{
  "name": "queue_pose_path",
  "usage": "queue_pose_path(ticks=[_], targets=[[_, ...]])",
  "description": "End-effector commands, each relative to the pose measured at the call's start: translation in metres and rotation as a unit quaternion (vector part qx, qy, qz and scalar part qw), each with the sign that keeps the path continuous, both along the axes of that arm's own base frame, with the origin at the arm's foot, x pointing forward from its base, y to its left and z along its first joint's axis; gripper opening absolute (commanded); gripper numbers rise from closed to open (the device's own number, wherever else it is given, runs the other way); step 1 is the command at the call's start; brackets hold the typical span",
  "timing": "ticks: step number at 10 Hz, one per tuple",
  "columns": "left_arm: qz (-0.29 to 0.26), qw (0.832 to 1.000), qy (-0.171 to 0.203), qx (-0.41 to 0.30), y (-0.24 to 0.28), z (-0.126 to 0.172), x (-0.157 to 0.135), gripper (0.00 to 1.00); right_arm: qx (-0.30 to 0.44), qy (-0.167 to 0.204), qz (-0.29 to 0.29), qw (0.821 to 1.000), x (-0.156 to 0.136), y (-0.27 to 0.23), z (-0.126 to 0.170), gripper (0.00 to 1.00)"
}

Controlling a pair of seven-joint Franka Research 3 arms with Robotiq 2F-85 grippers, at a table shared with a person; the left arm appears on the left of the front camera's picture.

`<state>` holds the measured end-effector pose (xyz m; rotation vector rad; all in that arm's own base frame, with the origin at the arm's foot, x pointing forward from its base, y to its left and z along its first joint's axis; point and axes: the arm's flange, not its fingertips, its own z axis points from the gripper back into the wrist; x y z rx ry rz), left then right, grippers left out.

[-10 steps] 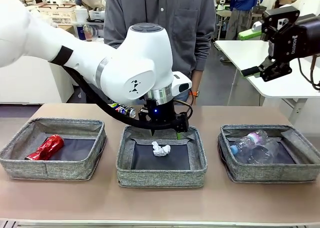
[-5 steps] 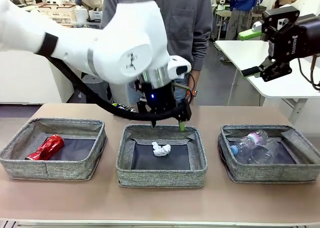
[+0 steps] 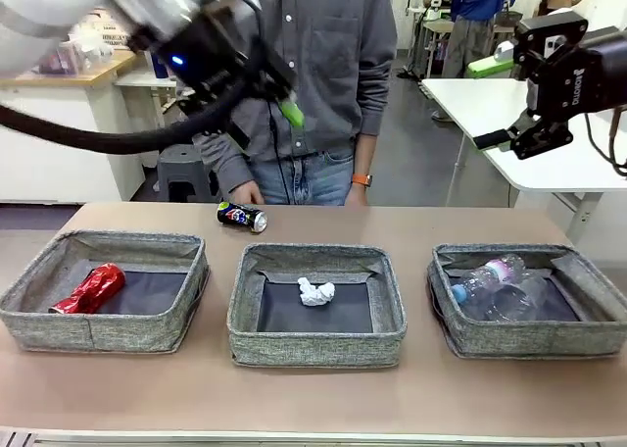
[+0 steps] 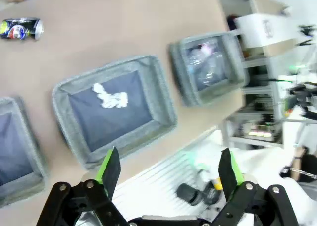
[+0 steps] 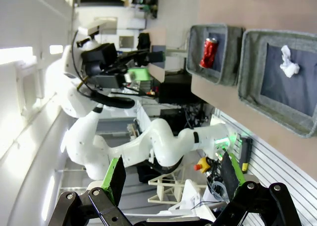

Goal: Sort the waste into the appropriate baskets.
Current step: Place the picked waste into the Fabric basket indicated by the person.

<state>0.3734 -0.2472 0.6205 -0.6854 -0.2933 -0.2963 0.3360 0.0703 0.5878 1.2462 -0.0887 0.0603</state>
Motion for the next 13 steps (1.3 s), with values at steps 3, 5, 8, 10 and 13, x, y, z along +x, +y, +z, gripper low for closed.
queue_pose_path(ticks=[3, 5, 8, 10, 13], targets=[[0.073, 0.919, -0.014, -0.388, 0.109, -0.045, -0.04, 1.0, 0.006, -0.004, 0.001, 1.0, 0.001, 0.0, 0.003, 1.0], [0.059, 0.952, 0.006, -0.301, 0.117, -0.031, -0.042, 1.0, 0.006, -0.004, 0.001, 1.0, 0.001, 0.0, 0.003, 1.0], [0.059, 0.952, 0.006, -0.301, 0.117, -0.031, -0.042, 1.0, 0.006, -0.004, 0.001, 1.0, 0.001, 0.0, 0.003, 1.0], [0.059, 0.952, 0.006, -0.301, 0.117, -0.031, -0.042, 1.0, 0.006, -0.004, 0.001, 1.0, 0.001, 0.0, 0.003, 1.0], [0.059, 0.952, 0.006, -0.301, 0.117, -0.031, -0.042, 1.0, 0.006, -0.004, 0.001, 1.0, 0.001, 0.0, 0.003, 1.0]])
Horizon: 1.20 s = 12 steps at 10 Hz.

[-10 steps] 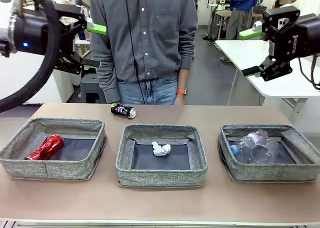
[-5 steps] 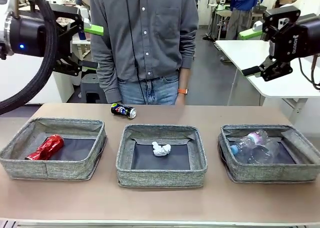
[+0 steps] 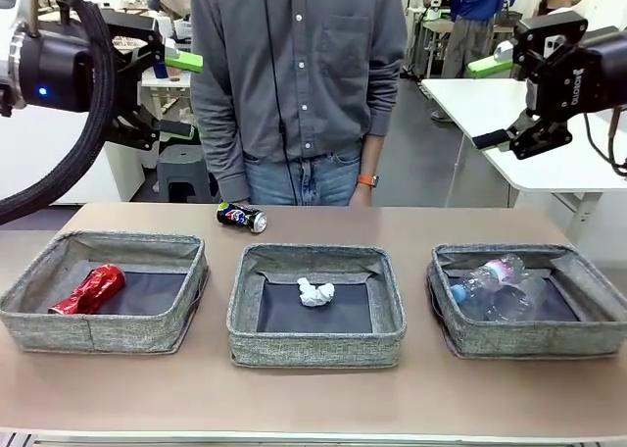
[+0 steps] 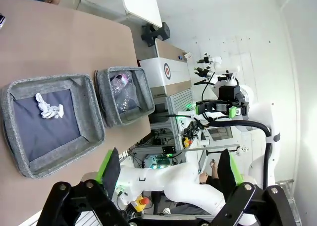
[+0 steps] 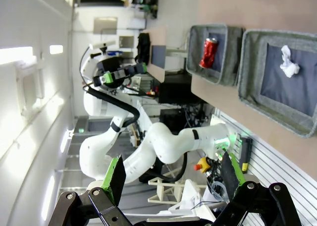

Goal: Sort the waste into the appropriate baskets.
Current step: Pick up the waste item pointed out by the person.

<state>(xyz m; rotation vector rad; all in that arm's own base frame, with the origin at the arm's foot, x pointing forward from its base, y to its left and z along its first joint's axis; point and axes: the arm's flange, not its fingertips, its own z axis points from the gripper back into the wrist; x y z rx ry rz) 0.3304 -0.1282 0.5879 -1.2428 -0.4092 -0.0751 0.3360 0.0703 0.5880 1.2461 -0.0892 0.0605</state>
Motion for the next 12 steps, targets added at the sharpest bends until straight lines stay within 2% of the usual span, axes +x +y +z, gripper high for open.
queue_pose_path(ticks=[1, 12], targets=[[-0.003, 1.0, -0.005, -0.011, -0.0025, 0.0021, 0.0012, 1.0, 0.006, -0.004, 0.001, 1.0, 0.001, -0.0001, 0.003, 1.0], [-0.003, 1.0, -0.005, -0.011, -0.0025, 0.0021, 0.0012, 1.0, 0.006, -0.004, 0.001, 1.0, 0.001, -0.0001, 0.003, 1.0]])
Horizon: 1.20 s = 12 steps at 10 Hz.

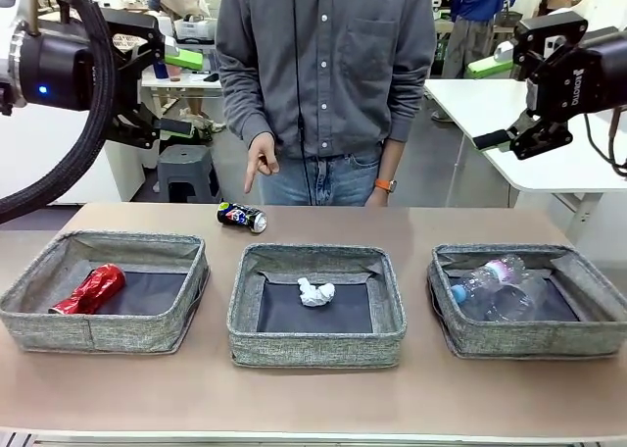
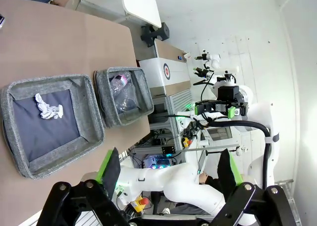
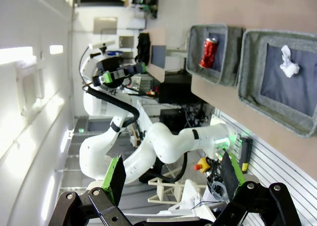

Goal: Sort the waste into the appropriate baskets.
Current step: Pick up the waste item pointed out by the person.

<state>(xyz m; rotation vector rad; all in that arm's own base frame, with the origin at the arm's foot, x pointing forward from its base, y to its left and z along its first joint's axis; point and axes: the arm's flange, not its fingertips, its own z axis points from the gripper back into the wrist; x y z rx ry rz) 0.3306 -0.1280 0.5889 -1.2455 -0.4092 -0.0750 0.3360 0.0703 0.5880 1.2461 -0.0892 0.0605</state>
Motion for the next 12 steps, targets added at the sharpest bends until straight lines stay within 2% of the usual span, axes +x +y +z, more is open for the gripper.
queue_pose_path(ticks=[1, 7, 8, 9, 10, 11, 12], targets=[[-0.002, 1.0, -0.005, -0.01, -0.003, 0.001, 0.001, 1.0, 0.006, -0.004, 0.001, 1.0, 0.001, 0.0, 0.003, 1.0], [0.0, 1.0, 0.0, 0.0, 0.0, 0.0, 0.0, 1.0, 0.006, -0.004, 0.001, 1.0, 0.001, 0.0, 0.003, 1.0], [-0.085, 0.976, -0.138, 0.146, -0.016, -0.009, -0.003, 1.0, 0.006, -0.004, 0.001, 1.0, 0.001, 0.0, 0.003, 1.0], [-0.154, 0.94, -0.227, 0.203, -0.029, -0.013, -0.003, 1.0, 0.006, -0.004, 0.001, 1.0, 0.001, 0.0, 0.003, 1.0], [-0.208, 0.915, -0.276, 0.207, -0.039, -0.013, 0.004, 1.0, 0.006, -0.004, 0.001, 1.0, 0.001, 0.0, 0.003, 1.0], [-0.246, 0.899, -0.293, 0.214, -0.049, -0.013, 0.014, 1.0, 0.006, -0.004, 0.001, 1.0, 0.001, 0.0, 0.003, 1.0], [-0.311, 0.869, -0.28, 0.264, -0.056, -0.017, 0.025, 1.0, 0.006, -0.004, 0.001, 1.0, 0.001, 0.0, 0.003, 1.0]])
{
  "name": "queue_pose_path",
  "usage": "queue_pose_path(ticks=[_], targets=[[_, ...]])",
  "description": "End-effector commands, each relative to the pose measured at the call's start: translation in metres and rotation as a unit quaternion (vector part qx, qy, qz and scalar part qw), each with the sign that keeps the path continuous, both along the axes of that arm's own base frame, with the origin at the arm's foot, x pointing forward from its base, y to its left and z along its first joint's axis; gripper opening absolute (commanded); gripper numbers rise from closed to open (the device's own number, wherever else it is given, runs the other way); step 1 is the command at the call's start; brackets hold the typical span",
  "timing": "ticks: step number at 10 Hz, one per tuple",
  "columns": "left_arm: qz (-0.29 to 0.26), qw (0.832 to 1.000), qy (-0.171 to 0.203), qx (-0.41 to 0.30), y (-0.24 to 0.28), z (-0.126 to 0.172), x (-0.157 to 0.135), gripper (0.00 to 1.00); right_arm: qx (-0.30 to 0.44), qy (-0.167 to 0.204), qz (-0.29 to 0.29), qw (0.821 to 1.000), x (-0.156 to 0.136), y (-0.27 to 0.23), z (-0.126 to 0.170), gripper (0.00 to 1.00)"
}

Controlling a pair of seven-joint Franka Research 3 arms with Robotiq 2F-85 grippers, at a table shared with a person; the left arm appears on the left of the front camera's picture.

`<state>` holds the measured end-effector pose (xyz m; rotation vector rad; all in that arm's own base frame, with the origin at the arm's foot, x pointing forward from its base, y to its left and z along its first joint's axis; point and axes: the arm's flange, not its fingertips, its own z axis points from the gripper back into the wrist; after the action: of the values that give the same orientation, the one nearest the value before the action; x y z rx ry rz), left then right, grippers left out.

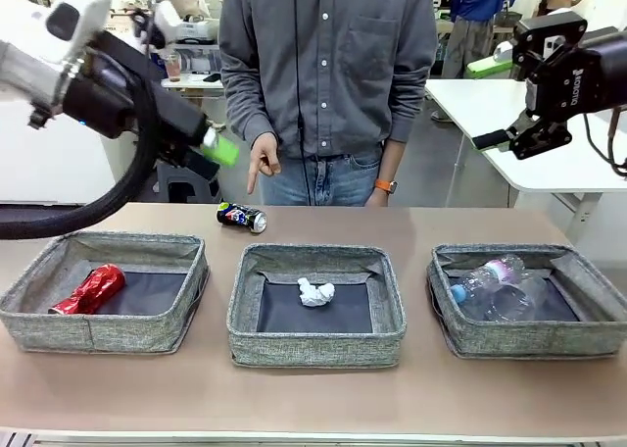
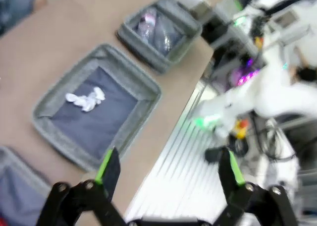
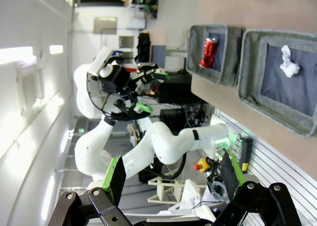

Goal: Sort the waste into the appropriate baskets.
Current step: Pick up the waste item pointed out by the person.

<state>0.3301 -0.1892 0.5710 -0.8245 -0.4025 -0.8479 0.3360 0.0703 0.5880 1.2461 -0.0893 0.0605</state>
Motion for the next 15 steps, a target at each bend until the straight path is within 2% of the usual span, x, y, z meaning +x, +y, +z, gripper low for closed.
queue_pose_path(ticks=[1, 2, 3, 4, 5, 6, 9, 10, 11, 12, 13, 14, 15], targets=[[-0.16, 0.965, -0.009, 0.207, -0.002, -0.011, 0.034, 1.0, 0.006, -0.004, 0.001, 1.0, 0.001, 0.0, 0.003, 1.0], [-0.228, 0.906, -0.049, 0.353, -0.006, -0.027, 0.042, 1.0, 0.006, -0.004, 0.001, 1.0, 0.001, 0.0, 0.003, 1.0], [-0.34, 0.889, -0.061, 0.3, -0.011, -0.026, 0.049, 1.0, 0.006, -0.004, 0.001, 1.0, 0.001, 0.0, 0.003, 1.0], [-0.359, 0.88, -0.083, 0.299, -0.019, -0.023, 0.062, 1.0, 0.006, -0.004, 0.001, 1.0, 0.001, 0.0, 0.003, 1.0], [-0.321, 0.882, -0.092, 0.332, -0.03, -0.022, 0.075, 1.0, 0.006, -0.004, 0.001, 1.0, 0.001, 0.0, 0.003, 1.0], [-0.225, 0.944, 0.008, 0.241, -0.019, -0.048, 0.047, 1.0, 0.006, -0.004, 0.001, 1.0, 0.001, 0.0, 0.003, 1.0], [-0.225, 0.944, 0.008, 0.241, -0.019, -0.048, 0.047, 1.0, 0.006, -0.004, 0.001, 1.0, 0.001, 0.0, 0.003, 1.0], [-0.253, 0.931, 0.005, 0.263, -0.024, -0.044, 0.058, 1.0, 0.006, -0.004, 0.001, 1.0, 0.001, 0.0, 0.003, 1.0], [-0.268, 0.917, -0.074, 0.288, -0.021, -0.045, 0.079, 1.0, 0.006, -0.004, 0.001, 1.0, 0.001, 0.0, 0.003, 1.0], [-0.254, 0.885, -0.184, 0.345, -0.025, -0.051, 0.105, 1.0, 0.006, -0.004, 0.001, 1.0, 0.001, 0.0, 0.003, 1.0], [-0.256, 0.862, -0.252, 0.357, -0.031, -0.061, 0.123, 1.0, 0.006, -0.004, 0.001, 1.0, 0.001, 0.0, 0.003, 1.0], [-0.245, 0.838, -0.297, 0.388, -0.033, -0.072, 0.137, 1.0, 0.006, -0.004, 0.001, 1.0, 0.001, 0.0, 0.003, 1.0], [-0.249, 0.837, -0.329, 0.359, -0.034, -0.081, 0.147, 1.0, 0.006, -0.004, 0.001, 1.0, 0.001, 0.0, 0.003, 1.0]])
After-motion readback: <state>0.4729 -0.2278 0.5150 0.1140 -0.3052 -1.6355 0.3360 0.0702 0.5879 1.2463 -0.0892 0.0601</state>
